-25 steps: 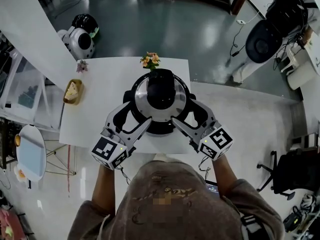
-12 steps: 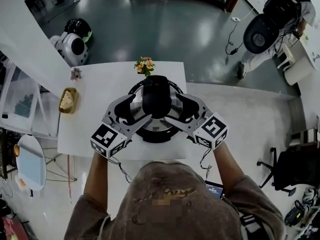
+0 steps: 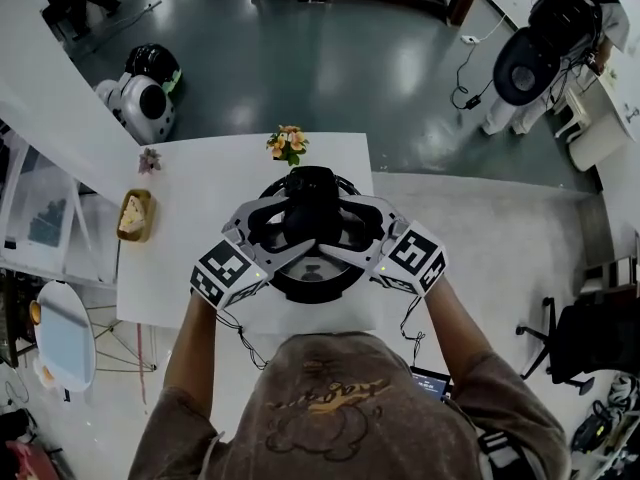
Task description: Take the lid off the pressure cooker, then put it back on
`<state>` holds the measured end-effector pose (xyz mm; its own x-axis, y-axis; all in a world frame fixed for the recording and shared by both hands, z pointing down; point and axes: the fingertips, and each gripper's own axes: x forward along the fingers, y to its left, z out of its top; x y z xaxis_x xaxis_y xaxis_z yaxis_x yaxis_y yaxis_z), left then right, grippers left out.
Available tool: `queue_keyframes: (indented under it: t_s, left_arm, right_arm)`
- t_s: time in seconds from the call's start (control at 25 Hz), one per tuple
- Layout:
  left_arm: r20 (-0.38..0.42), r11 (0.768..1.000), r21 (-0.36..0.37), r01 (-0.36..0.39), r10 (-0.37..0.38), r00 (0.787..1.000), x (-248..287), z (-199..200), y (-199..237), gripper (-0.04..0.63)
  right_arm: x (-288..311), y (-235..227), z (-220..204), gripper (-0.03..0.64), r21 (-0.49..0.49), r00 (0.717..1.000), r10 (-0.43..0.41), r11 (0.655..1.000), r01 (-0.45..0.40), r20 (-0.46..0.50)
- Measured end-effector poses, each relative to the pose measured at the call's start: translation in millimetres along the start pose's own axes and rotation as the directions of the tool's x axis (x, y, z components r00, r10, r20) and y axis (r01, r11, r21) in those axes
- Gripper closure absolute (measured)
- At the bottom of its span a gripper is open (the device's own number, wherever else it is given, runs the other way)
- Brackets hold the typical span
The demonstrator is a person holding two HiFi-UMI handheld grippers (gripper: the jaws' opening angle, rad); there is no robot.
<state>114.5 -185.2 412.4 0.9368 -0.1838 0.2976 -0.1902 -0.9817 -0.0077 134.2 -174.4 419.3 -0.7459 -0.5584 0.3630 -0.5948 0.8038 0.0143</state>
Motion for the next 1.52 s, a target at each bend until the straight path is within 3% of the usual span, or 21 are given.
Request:
queue_keyframes:
  t_s: [0.28,0.8,1.08,1.36,1.52]
  left_arm:
    - [-0.001,0.998,-0.028,0.064,-0.064,0.998,2.4,-2.5,1.3,0.319]
    - [0.002,0.997,-0.030,0.073,-0.073,0.997,2.6,-0.5,-3.3,0.324]
    - [0.009,0.995,-0.018,0.101,-0.101,0.995,-0.1,-0.3,-2.0,0.328]
    - [0.002,0.979,0.011,0.205,-0.205,0.979,0.9,-0.1,-0.2,0.330]
    - [-0.003,0.951,0.042,0.305,-0.305,0.952,2.7,-1.3,3.3,0.330]
  right_arm:
    - [6.0,0.8,-1.2,0.333,0.016,0.995,0.096,0.995,-0.096,-0.022]
    - [2.3,2.4,-1.7,0.344,0.026,0.996,0.088,0.996,-0.087,-0.024]
    - [6.3,3.5,-1.3,0.341,0.035,0.999,0.039,0.999,-0.038,-0.030]
    - [4.6,3.6,0.3,0.341,0.088,0.996,-0.081,0.993,0.084,-0.036]
    - [6.8,2.2,0.2,0.341,0.132,0.982,-0.185,0.973,0.189,-0.042]
